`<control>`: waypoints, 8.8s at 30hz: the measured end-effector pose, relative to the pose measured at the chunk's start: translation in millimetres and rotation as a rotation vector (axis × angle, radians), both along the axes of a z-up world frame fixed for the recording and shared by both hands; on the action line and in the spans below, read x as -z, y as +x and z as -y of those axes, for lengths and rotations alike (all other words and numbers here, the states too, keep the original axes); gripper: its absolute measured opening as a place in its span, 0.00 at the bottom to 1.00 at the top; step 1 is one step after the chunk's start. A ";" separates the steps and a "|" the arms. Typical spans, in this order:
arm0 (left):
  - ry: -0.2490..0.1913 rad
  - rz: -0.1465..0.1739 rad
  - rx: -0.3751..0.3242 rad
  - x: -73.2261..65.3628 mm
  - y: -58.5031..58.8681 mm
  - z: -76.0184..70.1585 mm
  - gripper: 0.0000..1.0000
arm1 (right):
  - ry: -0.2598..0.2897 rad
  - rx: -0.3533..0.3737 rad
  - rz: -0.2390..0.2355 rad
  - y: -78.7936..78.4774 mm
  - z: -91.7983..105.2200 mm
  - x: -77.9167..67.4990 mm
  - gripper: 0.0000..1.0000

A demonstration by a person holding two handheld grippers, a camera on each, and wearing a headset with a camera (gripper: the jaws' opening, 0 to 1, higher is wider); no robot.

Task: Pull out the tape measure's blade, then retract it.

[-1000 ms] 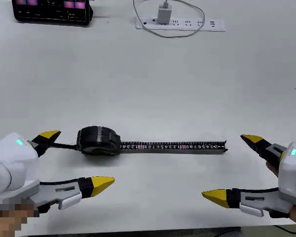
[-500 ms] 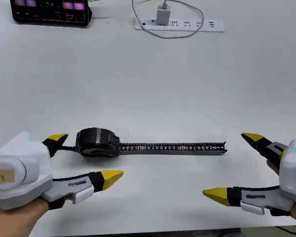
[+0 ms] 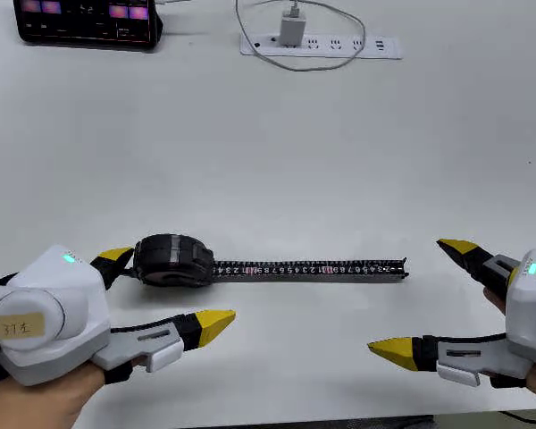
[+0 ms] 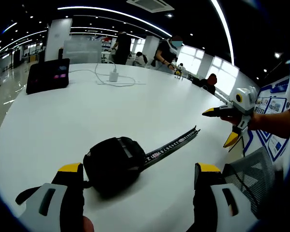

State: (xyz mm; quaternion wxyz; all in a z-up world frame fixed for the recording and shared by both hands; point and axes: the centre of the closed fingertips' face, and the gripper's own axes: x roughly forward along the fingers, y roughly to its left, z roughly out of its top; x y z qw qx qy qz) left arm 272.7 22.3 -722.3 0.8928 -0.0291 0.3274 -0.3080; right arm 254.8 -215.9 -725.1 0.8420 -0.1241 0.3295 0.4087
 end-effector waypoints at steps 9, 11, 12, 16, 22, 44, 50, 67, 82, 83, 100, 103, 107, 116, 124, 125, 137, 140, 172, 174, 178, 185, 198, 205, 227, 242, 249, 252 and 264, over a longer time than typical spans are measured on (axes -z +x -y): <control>-0.011 0.006 -0.046 0.2 2.4 1.2 0.92 | -0.005 -0.001 0.004 2.3 1.1 -0.7 0.99; 0.001 0.014 -0.047 1.5 2.1 1.9 0.92 | -0.007 -0.001 0.004 3.1 1.8 -0.2 0.99; -0.001 0.015 -0.053 1.5 2.6 1.3 0.92 | -0.006 -0.001 0.005 3.4 1.8 -0.2 0.99; -0.005 0.015 -0.091 3.0 5.8 -0.5 0.89 | -0.007 -0.002 0.005 3.9 2.1 0.3 0.99; 0.021 0.019 -0.133 6.5 10.4 0.5 0.87 | -0.022 0.002 -0.006 6.9 7.3 2.4 0.97; 0.068 0.002 -0.316 17.5 32.8 -5.9 0.80 | -0.079 -0.053 -0.006 14.0 16.3 7.4 0.81; 0.076 -0.004 -0.345 19.1 34.7 -8.9 0.77 | -0.085 -0.065 -0.002 16.7 15.7 9.2 0.78; 0.103 -0.011 -0.378 23.5 36.9 -19.4 0.61 | -0.119 -0.104 0.016 20.4 14.3 9.2 0.67; 0.110 -0.034 -0.361 26.7 36.4 -19.6 0.60 | -0.183 -0.200 -0.006 23.4 12.4 10.9 0.54; 0.109 -0.034 -0.362 26.8 36.3 -19.6 0.61 | -0.188 -0.214 -0.010 24.5 12.5 11.5 0.53; 0.104 -0.046 -0.359 28.0 36.3 -20.2 0.60 | -0.316 -0.431 -0.070 30.3 13.8 30.4 0.27; 0.103 -0.048 -0.359 28.2 36.6 -20.2 0.60 | -0.328 -0.453 -0.084 30.3 15.8 33.9 0.26; 0.103 -0.049 -0.360 28.1 36.4 -20.0 0.60 | -0.347 -0.479 -0.100 29.0 18.6 37.7 0.24; 0.101 -0.051 -0.360 28.2 36.4 -20.1 0.60 | -0.382 -0.538 -0.116 29.0 20.4 46.3 0.19; 0.101 -0.054 -0.360 28.6 36.4 -20.1 0.60 | -0.417 -0.591 -0.125 27.5 20.5 52.4 0.15; 0.101 -0.054 -0.360 28.6 36.4 -20.1 0.60 | -0.423 -0.595 -0.123 27.9 20.8 52.7 0.14; 0.089 -0.055 -0.373 29.0 36.3 -20.4 0.61 | -0.463 -0.617 -0.111 30.8 22.0 54.7 0.12; 0.072 -0.065 -0.398 29.9 35.2 -20.4 0.61 | -0.455 -0.603 -0.112 30.8 21.8 54.5 0.12; 0.067 -0.108 -0.386 30.8 33.1 -21.9 0.58 | -0.437 -0.584 -0.135 31.3 16.0 53.1 0.11; 0.064 -0.109 -0.385 30.8 33.2 -21.7 0.58 | -0.431 -0.584 -0.134 31.7 13.3 52.7 0.11; 0.059 -0.111 -0.383 30.9 33.1 -21.6 0.58 | -0.425 -0.585 -0.134 31.8 9.3 52.4 0.11; 0.046 -0.111 -0.383 31.0 32.8 -21.3 0.58 | -0.400 -0.582 -0.136 31.9 -0.1 50.6 0.10; 0.026 -0.122 -0.381 31.1 32.3 -20.2 0.58 | -0.354 -0.595 -0.130 33.3 -21.4 47.4 0.10; 0.014 -0.127 -0.381 31.5 32.2 -20.4 0.59 | -0.340 -0.602 -0.128 34.0 -32.2 46.0 0.10; 0.001 -0.131 -0.377 34.2 33.5 -20.5 0.59 | -0.292 -0.627 -0.116 38.3 -66.4 45.1 0.10; -0.010 -0.134 -0.376 35.2 33.6 -20.5 0.59 | -0.258 -0.633 -0.122 38.7 -87.0 48.8 0.10; -0.013 -0.137 -0.378 35.0 33.0 -20.2 0.59 | -0.236 -0.635 -0.127 37.3 -97.2 49.7 0.10; -0.014 -0.138 -0.378 35.0 33.0 -20.1 0.59 | -0.232 -0.637 -0.128 37.3 -101.0 50.9 0.11; -0.027 -0.142 -0.380 33.8 32.3 -19.6 0.59 | -0.222 -0.648 -0.130 36.6 -112.8 54.2 0.11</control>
